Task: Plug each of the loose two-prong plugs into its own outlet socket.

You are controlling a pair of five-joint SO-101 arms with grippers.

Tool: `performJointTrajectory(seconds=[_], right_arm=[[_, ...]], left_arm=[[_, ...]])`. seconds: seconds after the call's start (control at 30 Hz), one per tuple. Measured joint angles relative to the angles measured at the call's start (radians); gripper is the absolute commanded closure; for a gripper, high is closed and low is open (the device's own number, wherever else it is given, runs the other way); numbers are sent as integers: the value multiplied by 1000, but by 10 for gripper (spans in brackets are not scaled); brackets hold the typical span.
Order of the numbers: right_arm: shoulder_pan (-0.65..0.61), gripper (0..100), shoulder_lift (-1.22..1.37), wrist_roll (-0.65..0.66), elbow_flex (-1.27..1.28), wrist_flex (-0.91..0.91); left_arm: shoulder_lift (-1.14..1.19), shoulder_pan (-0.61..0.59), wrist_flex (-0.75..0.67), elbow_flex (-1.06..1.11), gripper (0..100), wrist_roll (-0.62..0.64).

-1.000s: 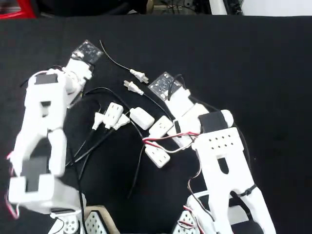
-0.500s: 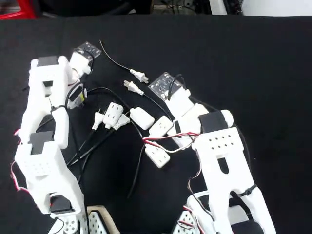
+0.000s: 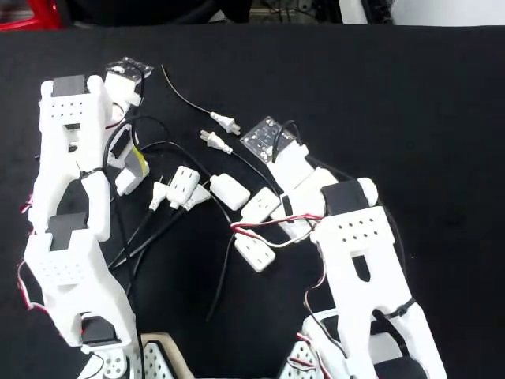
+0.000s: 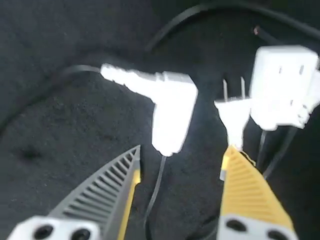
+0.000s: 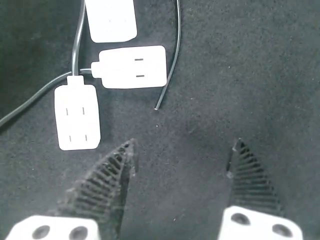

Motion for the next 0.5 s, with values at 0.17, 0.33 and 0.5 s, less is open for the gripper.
performJointTrajectory(seconds=[0.17,0.33,0.5], right_arm=[[0,712,0,0,0,0],[0,712,0,0,0,0],[0,712,0,0,0,0]], left_arm=[[-15,34,51,8,744,72],[-92,166,-9,173,744,133],[-206,267,-138,419,744,210]])
